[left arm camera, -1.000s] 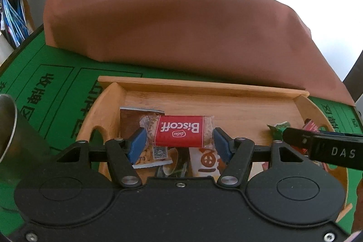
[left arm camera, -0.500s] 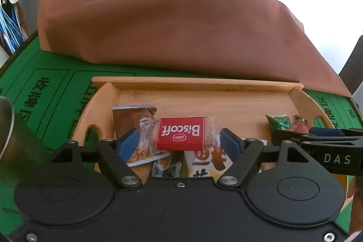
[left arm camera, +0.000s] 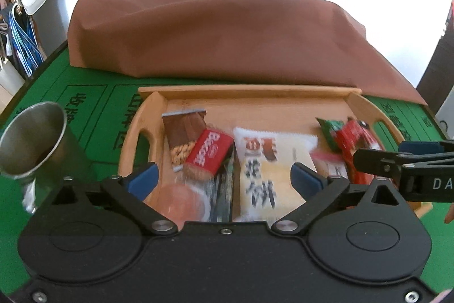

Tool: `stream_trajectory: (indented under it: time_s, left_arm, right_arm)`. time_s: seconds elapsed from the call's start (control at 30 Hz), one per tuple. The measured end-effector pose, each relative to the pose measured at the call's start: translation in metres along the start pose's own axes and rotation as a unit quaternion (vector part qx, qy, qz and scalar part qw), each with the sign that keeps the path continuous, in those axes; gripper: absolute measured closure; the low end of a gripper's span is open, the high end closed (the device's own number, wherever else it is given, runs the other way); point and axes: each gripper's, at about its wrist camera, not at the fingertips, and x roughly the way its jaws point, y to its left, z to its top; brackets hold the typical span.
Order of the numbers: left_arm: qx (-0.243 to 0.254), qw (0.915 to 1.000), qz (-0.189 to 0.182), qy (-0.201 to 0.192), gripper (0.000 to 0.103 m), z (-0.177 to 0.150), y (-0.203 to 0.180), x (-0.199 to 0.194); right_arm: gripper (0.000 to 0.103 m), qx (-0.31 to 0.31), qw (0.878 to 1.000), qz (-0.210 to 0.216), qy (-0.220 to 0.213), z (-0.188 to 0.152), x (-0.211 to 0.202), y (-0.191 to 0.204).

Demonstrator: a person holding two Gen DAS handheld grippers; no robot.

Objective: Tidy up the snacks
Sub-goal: 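Open both grippers to drop the snacks onto the tray, then move both tools back to the last snacks on the table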

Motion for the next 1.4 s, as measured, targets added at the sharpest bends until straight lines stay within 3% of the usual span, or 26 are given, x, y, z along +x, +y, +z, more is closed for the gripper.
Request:
stream_trajectory:
  time_s: [0.37,0.53,0.87,1.23,1.4]
  left_arm:
    - [0.024,0.9995,-0.015,-0.011,0.0,-0.054,-0.004,-0.052]
    - [0.029,0.9987,-0.038,-0.014,0.0,-0.083,-0.007,-0.074]
    - [0.057,0.9961,-0.067,-0.001,0.0,-0.137,-0.021,-0.098]
    - [0.089,0.9895,-0.113,0.018,0.001,-0.175,-0.041,-0.115]
    - [0.122,0.9844,-0.125,0.02,0.015,-0.186,-0.057,-0.121]
  right_arm:
    - [0.006,-0.008,0.999,0.037,-0.015,-0.051,-0.052,0.001]
    - [0.006,-0.017,0.999,0.047,-0.008,-0.078,-0.066,0.003]
    - [0.006,-0.023,0.999,0.046,0.008,-0.117,-0.081,-0.001]
    - [0.006,-0.026,0.998,0.041,0.031,-0.132,-0.079,-0.005]
    - [0.006,-0.026,0.998,0.04,0.039,-0.135,-0.077,-0.005]
